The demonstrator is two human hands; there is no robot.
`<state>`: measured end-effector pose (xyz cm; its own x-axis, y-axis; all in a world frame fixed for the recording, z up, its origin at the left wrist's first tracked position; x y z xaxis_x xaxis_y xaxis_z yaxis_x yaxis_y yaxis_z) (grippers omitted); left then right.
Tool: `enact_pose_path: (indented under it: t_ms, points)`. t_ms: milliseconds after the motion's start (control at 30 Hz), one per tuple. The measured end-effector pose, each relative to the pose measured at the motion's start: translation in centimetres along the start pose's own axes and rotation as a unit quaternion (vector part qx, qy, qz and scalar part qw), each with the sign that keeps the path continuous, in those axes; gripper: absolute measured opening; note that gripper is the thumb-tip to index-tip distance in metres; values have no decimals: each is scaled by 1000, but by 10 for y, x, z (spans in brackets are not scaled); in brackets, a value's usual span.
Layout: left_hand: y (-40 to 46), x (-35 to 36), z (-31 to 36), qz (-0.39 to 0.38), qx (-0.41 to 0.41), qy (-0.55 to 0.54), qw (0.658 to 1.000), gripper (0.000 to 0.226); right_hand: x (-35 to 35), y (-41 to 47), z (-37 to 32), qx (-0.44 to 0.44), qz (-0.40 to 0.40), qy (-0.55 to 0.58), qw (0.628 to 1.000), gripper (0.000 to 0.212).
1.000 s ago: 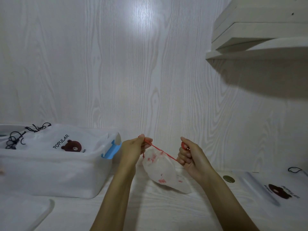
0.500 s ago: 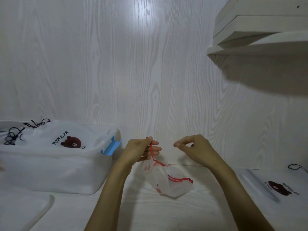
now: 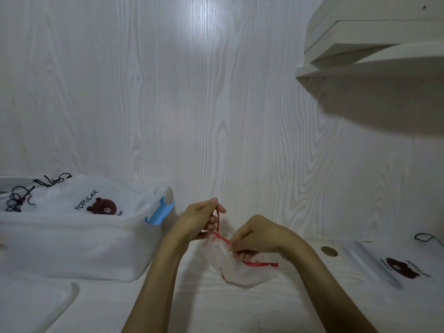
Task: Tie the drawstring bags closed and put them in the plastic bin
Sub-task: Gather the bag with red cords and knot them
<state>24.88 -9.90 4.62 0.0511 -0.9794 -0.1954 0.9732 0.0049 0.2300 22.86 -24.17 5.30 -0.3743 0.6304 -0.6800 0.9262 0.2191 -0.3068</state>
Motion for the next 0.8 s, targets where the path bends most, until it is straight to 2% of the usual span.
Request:
enact_pose_path:
  t_ms: [133, 267, 333, 500, 633, 800]
  points:
    - [5, 9, 1, -13, -11, 12, 1000, 39, -13, -3, 4, 4, -8, 60, 998, 23]
    - [4, 13, 3, -23, -42, -106, 993, 33, -17, -5, 11, -22, -99, 196, 975, 21]
    - [3, 10, 5, -32, -44, -111, 992, 32, -21, -5, 13, -40, -102, 233, 966, 20]
    - [0, 13, 9, -95, -18, -58, 994, 28, -27, -4, 12, -95, 1, 261, 961, 18]
    - [-3, 10, 11, -89, 2, -47, 995, 28, -26, -2, 6, -149, 71, 275, 947, 14]
    - [-6, 12, 15, -120, 33, -6, 992, 33, -24, 1, 7, -141, 99, 289, 942, 26]
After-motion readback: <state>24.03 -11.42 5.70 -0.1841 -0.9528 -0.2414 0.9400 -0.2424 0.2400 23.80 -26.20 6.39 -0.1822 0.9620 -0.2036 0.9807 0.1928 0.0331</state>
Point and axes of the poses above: each hand's wrist, its own y-axis towards the middle knuckle, its own x-axis out of the palm, z = x × y, the point moved 5 cm from there along y, towards the middle knuckle, and after that the axes turned 11 degrees about x, right-handed, at the moved point
